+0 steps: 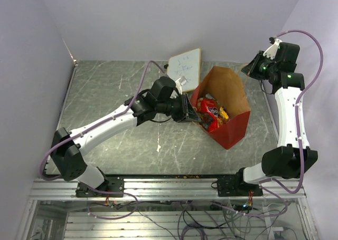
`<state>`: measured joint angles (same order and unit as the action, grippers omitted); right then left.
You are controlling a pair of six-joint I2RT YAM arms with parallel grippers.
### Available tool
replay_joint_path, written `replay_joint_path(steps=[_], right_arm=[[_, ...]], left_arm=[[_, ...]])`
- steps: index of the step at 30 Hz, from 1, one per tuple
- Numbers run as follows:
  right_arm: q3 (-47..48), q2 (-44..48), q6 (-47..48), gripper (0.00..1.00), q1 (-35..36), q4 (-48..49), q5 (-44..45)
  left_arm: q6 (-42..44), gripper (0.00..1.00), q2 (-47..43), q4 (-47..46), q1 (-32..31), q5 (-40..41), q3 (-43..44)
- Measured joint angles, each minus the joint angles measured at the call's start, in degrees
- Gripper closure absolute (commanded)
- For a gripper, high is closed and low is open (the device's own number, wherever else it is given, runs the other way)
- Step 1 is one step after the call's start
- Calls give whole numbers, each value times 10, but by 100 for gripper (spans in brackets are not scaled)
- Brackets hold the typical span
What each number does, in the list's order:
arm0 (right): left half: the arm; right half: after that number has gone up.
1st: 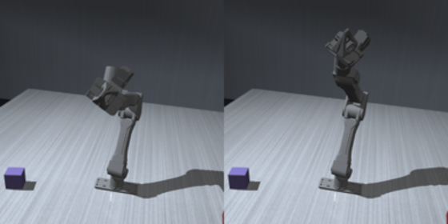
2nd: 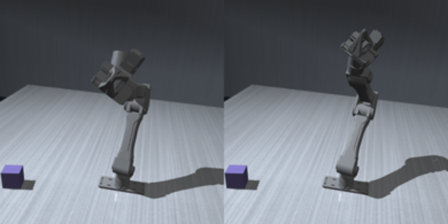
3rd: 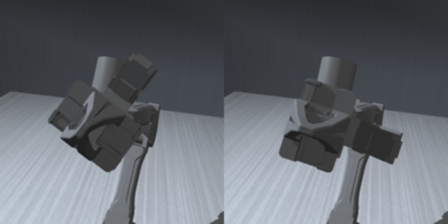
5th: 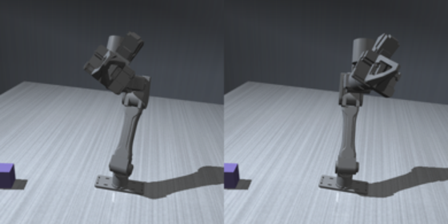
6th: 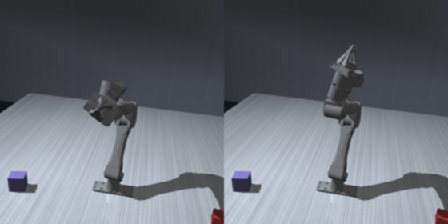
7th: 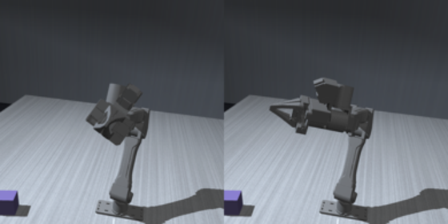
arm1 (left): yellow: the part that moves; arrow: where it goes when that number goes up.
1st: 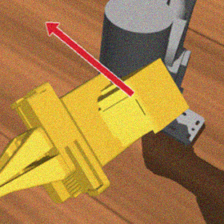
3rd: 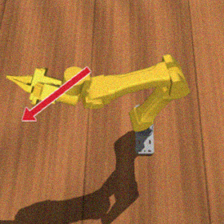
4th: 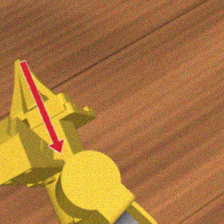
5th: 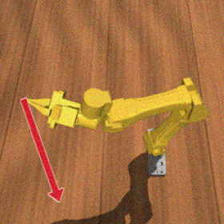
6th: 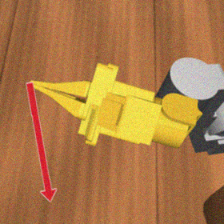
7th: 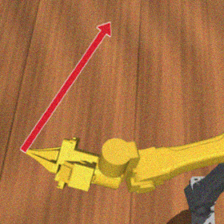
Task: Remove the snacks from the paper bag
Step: Pick up the paper bag from the center of the board, then place the paper bag at the center of the board.
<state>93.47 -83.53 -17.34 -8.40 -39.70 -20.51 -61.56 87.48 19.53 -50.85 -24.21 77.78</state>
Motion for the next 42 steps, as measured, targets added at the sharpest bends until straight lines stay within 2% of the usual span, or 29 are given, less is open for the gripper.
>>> replay_joint_path(steps=[10, 19, 22, 26, 29, 32, 38, 42], right_arm=[[31, 21, -6, 100, 11, -85, 14], [-28, 117, -20, 100, 24, -125, -39], [-51, 139, -34, 100, 43, -124, -81], [-68, 146, -69, 100, 108, -102, -119], [-82, 141, -113, 100, 195, -58, -125], [-96, 131, -162, 100, 268, -9, -122], [-100, 82, -252, 100, 397, 102, -84], [-84, 9, -292, 100, 501, 167, -58]], left_arm=[[-20, 93, -64, -13, 0, 41, -36], [-10, 93, -141, 77, 17, 86, -32], [3, 93, -166, 112, 63, 84, -32], [30, 93, -189, 168, 178, 56, -19], [67, 93, -183, 233, 257, 35, 28], [113, 93, -152, 330, 308, 34, 129], [202, 93, -59, 502, 385, 100, 396], [242, 93, -24, 573, 419, 149, 476]])
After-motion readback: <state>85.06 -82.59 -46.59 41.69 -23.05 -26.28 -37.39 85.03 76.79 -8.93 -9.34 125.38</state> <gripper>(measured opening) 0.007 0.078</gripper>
